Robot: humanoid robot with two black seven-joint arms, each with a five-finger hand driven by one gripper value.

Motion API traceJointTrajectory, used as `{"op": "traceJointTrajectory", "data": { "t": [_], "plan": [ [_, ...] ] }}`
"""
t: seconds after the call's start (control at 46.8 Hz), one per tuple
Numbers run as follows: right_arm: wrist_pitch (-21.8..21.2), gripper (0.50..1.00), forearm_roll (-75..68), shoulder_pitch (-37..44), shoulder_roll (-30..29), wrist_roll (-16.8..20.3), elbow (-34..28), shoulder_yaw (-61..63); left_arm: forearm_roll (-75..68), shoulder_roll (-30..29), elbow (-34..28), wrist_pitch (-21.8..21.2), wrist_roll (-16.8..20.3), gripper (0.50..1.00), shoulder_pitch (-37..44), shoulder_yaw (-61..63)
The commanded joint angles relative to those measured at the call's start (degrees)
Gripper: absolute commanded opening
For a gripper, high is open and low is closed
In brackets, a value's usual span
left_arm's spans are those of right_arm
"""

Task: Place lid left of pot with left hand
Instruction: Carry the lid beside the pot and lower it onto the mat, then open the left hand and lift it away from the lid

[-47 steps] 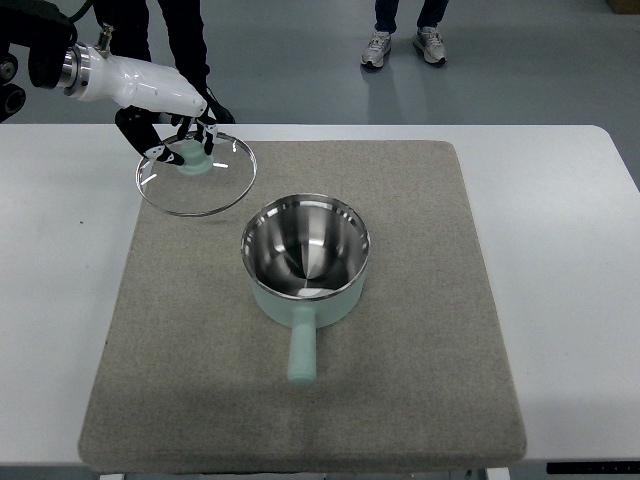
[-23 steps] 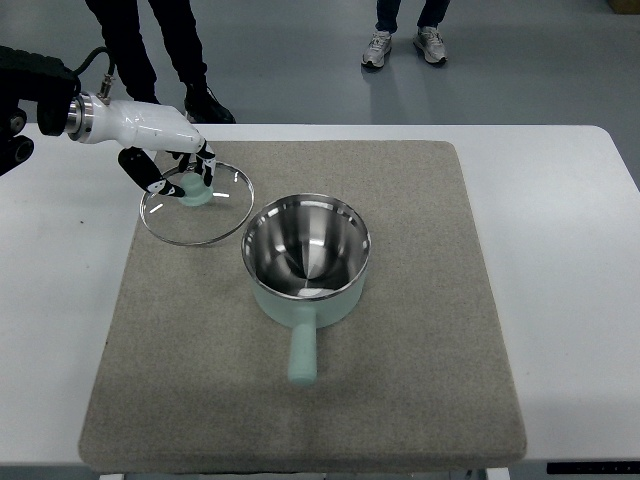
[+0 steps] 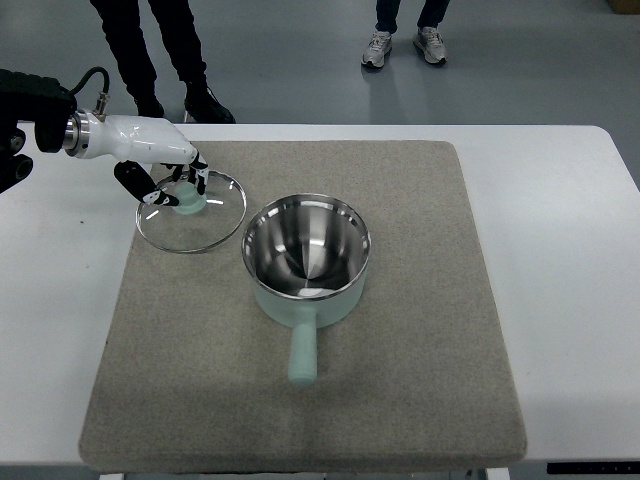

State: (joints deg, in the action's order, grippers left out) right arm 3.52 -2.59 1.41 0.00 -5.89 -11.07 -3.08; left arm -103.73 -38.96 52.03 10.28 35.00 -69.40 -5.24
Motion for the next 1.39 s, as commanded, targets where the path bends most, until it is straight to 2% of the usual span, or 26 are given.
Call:
{"op": "traceJointTrajectory", "data": {
  "t": [0.0, 0.385, 0.534, 0.556, 0.599, 0.663, 0.748, 0.812, 0.941, 0.983, 1.026, 1.368],
  "plan": [
    [0.00, 0.924, -0.04, 0.00, 0.00, 0.00, 0.00, 0.01, -0.07, 0.20, -0.44, -0.61, 0.00, 0.500, 0.31, 0.94],
    [0.00, 0.924, -0.04, 0.00, 0.00, 0.00, 0.00, 0.01, 0.72, 0.20, -0.44, -1.84, 0.00, 0.500, 0.49, 1.20],
    [0.00, 0.924, 0.04, 0.00, 0.00, 0.00, 0.00, 0.01, 0.28, 0.12, -0.44, -5.70, 0.00, 0.500, 1.28, 1.81],
    [0.00, 0.924, 0.05, 0.00, 0.00, 0.00, 0.00, -0.08, 0.45, 0.03, -0.44, -6.23, 0.00, 0.527, 1.72, 1.90],
    [0.00, 0.924, -0.04, 0.00, 0.00, 0.00, 0.00, 0.01, 0.54, 0.03, -0.44, -6.93, 0.00, 0.610, 2.25, 1.90],
    [0.00, 0.924, -0.04, 0.00, 0.00, 0.00, 0.00, 0.01, 0.28, 0.03, -0.26, -7.20, 0.00, 0.688, 2.51, 2.08],
    [0.00, 0.924, -0.04, 0.00, 0.00, 0.00, 0.00, 0.01, 0.28, -0.06, -0.09, -7.20, 0.00, 0.701, 2.60, 2.87],
    [0.00, 0.924, 0.04, 0.00, 0.00, 0.00, 0.00, 0.01, 0.37, -0.06, -0.09, -7.38, 0.00, 0.754, 2.60, 3.14],
    [0.00, 0.924, -0.04, 0.00, 0.00, -0.09, 0.00, 0.01, 0.46, -0.06, 0.00, -7.38, 0.00, 0.782, 2.51, 3.14],
    [0.00, 0.924, -0.04, 0.00, 0.00, 0.00, 0.00, -0.08, 0.72, -0.15, 0.09, -7.38, 0.00, 0.837, 2.51, 3.14],
    [0.00, 0.924, -0.04, 0.00, 0.00, 0.00, 0.00, 0.01, 0.81, -0.15, 0.09, -7.46, 0.00, 0.870, 2.51, 3.14],
    [0.00, 0.924, -0.04, 0.00, 0.00, 0.00, 0.00, -0.08, 1.51, 0.03, 0.35, -7.82, 0.00, 0.883, 1.37, 1.99]
  ]
}}
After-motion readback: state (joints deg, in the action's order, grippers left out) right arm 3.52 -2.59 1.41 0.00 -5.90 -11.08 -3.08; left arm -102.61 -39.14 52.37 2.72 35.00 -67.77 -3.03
